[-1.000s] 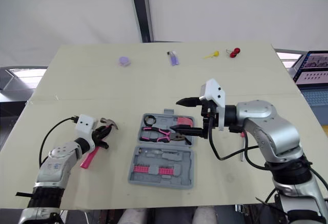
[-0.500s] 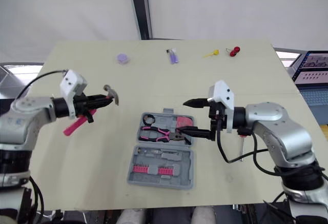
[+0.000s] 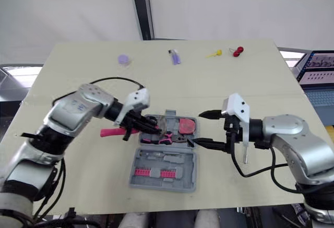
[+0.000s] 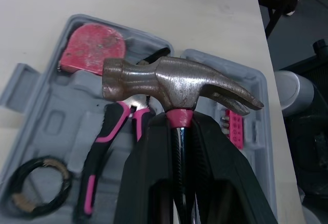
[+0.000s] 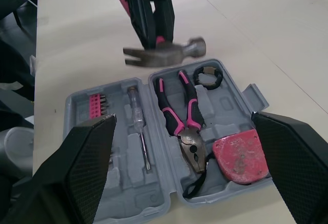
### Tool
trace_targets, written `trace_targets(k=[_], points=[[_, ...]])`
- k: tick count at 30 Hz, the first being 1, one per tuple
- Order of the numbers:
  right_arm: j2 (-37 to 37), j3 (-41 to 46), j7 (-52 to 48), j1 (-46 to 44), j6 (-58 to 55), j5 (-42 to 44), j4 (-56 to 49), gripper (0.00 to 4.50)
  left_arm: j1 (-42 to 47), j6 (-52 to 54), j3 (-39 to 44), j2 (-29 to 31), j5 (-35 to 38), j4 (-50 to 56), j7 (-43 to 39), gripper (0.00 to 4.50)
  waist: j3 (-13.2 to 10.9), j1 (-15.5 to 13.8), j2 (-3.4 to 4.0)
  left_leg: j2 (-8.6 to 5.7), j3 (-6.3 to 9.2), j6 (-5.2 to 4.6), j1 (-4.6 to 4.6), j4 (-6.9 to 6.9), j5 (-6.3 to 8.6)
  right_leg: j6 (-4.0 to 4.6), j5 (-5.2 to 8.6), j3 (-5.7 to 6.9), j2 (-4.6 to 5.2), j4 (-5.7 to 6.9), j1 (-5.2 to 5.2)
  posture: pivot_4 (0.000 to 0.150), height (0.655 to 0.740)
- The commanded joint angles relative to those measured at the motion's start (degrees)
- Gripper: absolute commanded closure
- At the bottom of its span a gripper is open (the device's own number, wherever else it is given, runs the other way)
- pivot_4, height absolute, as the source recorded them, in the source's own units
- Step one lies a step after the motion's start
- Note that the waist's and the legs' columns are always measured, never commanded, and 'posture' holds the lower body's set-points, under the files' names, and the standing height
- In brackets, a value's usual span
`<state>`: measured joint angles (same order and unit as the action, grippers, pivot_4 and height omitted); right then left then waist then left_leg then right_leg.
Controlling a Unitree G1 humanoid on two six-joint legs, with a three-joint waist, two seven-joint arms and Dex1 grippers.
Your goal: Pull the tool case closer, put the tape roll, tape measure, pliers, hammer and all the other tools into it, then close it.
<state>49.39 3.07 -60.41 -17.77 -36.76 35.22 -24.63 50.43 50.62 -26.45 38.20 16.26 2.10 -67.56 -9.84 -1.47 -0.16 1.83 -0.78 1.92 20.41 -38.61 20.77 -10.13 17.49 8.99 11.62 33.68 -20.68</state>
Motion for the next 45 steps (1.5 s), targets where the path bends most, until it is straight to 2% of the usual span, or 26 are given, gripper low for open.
trace_targets(k=[1,6,10,14,25,45], points=[[1.3,2.03,0.27,1.56,-0.25,0.81,-2.53,0.0,1.11,0.53,-1.84,-1.34,-3.97,3.75,4.4,4.43,-0.01,-0.02,-0.01,0.0,0.0,0.0,0.0,-0.02,0.0,0.0,0.0,0.0,0.0,0.01,0.0,0.15,0.74],[2.06,2.0,0.09,2.73,-0.15,0.89,-2.92,0.0,0.71,5.54,-3.09,-3.8,-4.13,6.47,7.42,4.43,-0.03,-0.07,-0.01,0.0,0.02,-0.01,0.03,-0.12,0.0,0.0,0.0,-0.01,0.01,0.03,0.02,0.15,0.74],[3.7,1.82,-1.06,5.37,0.01,0.51,-4.02,0.0,0.44,9.65,-8.42,-4.42,-6.41,11.35,10.04,4.43,-0.04,-0.26,-0.03,0.0,0.04,-0.02,0.03,-0.11,0.0,0.0,0.0,-0.01,0.01,0.01,0.02,0.15,0.74],[5.19,2.24,-1.7,7.4,0.66,0.01,-3.82,0.0,1.28,10.69,-14.41,-4.12,-8.89,11.65,10.52,4.43,-0.05,-0.28,-0.03,0.0,0.05,-0.03,0.09,-0.24,0.01,0.0,0.0,-0.02,0.01,0.03,0.03,0.15,0.74],[9.71,5.01,-6.1,13.52,4.24,-1.84,-0.32,0.0,3.39,19.83,-18.55,-13.05,-5.93,14.73,12.52,4.43,-0.05,-1.58,-0.04,-0.01,0.08,-0.11,0.2,-0.49,0.06,0.01,-0.01,-0.03,0.01,0.06,0.06,0.15,0.74],[12.91,7.47,-8.45,16.14,3.68,-1.53,-0.96,0.0,1.12,17.98,-23.01,-16.82,-6.45,12.2,18.34,4.43,-0.05,-1.62,-0.04,-0.01,0.1,-0.12,0.2,-0.5,0.06,0.02,-0.01,-0.03,0.01,0.05,0.07,0.15,0.74]])
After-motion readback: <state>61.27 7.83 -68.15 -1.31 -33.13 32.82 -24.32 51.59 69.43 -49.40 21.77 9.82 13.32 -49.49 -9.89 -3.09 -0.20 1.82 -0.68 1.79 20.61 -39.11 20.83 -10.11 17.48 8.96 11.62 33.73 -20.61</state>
